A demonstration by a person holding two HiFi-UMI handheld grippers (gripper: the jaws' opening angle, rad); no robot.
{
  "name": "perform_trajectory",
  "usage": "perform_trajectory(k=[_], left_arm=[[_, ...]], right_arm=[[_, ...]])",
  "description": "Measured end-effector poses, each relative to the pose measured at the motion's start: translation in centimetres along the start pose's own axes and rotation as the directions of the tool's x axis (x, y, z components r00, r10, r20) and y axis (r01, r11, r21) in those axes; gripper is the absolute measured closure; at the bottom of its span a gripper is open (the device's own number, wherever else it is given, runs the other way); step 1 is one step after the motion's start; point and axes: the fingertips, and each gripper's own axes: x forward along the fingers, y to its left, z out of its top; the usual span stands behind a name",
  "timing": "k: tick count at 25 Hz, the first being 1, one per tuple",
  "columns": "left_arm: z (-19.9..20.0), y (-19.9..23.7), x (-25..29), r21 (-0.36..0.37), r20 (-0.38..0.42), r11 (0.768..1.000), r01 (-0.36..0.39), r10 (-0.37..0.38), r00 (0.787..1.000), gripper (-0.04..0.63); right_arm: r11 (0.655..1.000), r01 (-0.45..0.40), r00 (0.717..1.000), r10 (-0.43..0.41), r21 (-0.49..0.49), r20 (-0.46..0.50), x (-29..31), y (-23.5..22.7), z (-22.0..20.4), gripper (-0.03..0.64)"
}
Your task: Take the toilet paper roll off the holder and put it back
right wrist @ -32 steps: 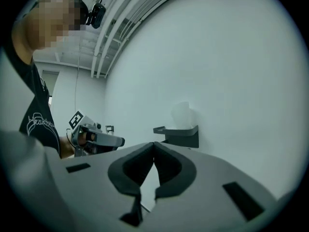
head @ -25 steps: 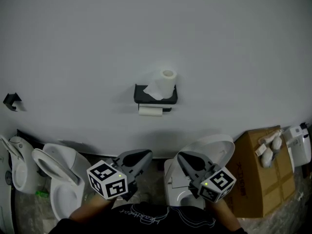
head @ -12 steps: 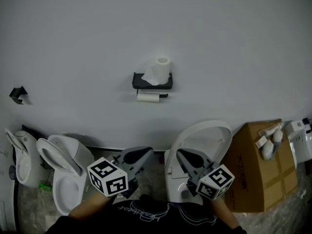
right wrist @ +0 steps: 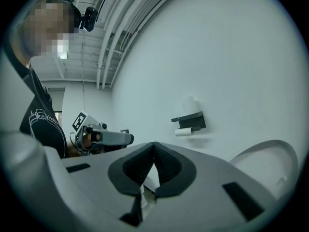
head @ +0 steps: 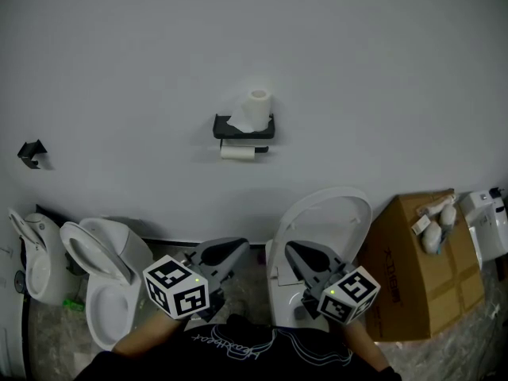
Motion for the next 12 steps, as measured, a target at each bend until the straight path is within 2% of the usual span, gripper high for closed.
perform_trajectory(k=[12], left_arm=[[-0.9,-1.1,-1.6,0.007,-0.003,1.0,-0.012,0.012,1.0,0.591]], right_arm=[[0.999,0.014,1.0,-0.015,-0.036,-0.022,-1.4,1.5,-0.5,0.612]])
